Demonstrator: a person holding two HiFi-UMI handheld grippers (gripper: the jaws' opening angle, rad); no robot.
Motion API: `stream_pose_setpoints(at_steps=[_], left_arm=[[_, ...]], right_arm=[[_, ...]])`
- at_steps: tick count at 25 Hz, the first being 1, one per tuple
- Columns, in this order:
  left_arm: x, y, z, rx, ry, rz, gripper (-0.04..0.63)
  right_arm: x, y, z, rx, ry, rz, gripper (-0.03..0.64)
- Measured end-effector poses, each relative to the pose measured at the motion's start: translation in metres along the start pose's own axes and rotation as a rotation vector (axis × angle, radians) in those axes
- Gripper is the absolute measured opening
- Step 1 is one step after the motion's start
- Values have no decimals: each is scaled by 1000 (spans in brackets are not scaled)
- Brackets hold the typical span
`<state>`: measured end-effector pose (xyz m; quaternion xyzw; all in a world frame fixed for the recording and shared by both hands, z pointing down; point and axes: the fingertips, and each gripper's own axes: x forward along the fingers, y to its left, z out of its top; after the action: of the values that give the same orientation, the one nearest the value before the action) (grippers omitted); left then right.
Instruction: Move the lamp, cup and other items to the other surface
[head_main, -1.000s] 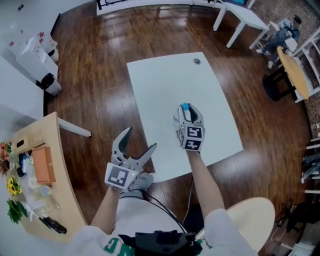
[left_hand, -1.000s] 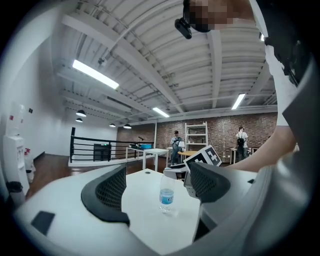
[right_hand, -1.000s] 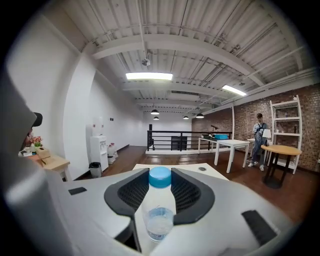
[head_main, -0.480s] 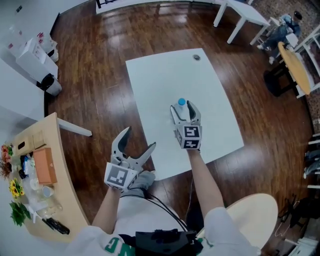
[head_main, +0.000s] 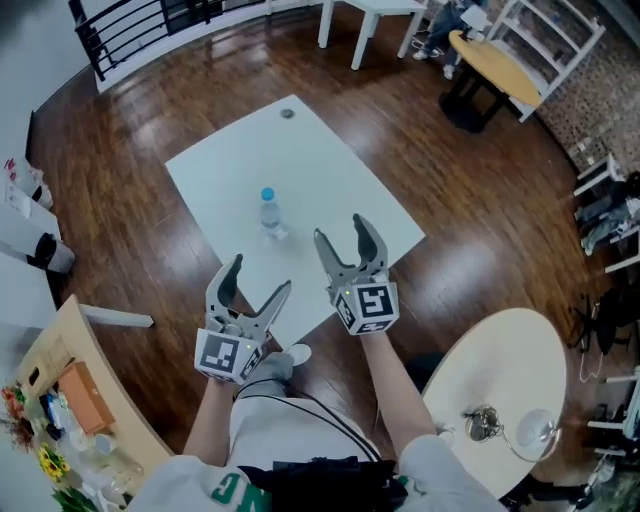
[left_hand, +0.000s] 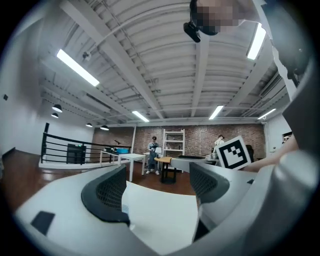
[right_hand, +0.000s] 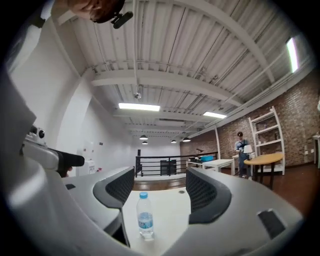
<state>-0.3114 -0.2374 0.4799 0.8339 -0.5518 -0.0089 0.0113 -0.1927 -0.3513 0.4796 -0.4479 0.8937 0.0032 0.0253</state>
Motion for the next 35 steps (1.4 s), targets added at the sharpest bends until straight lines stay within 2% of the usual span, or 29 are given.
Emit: stream_pose_setpoints(at_steps=[4,6,8,13,17,19,23,26,29,32,35], left_arm=[[26,-58,21,-17,-37,-175,390],[38,-92,34,-19,-52,-262,390],[48,-128,43,-21,-63,-348,390],[73,-233,40,-26,-38,-578,371],[73,-317,46,-30,-24,-758,371],[68,-363,47,-28,-19,-852,371],[41,-452,42,-21,3,-1069,371],[8,-513,35,-37,1,-1234,371],[-24,-561,32,-28,-5,-1354,371],[-49,-590,30,5,-6,-1457,371],[-67,-609,25,2,22,-1518,371]], right_arm=[[-97,-51,47,-17,-78,-187,351],[-140,-66,58,-32,-76,-236,455],[-186,-80,56,-44,-52,-300,497],[-324,-114,59,-9,-64,-550,497],[-431,-111,73,-20,-71,-750,492],[-483,-107,73,-15,-76,-856,465],[-572,-92,67,-10,-73,-1050,462],[-629,-74,58,9,-61,-1115,460],[-671,-55,47,32,-43,-1161,460],[-702,-37,43,61,-58,-1263,460],[-728,-27,39,79,-76,-1351,459]])
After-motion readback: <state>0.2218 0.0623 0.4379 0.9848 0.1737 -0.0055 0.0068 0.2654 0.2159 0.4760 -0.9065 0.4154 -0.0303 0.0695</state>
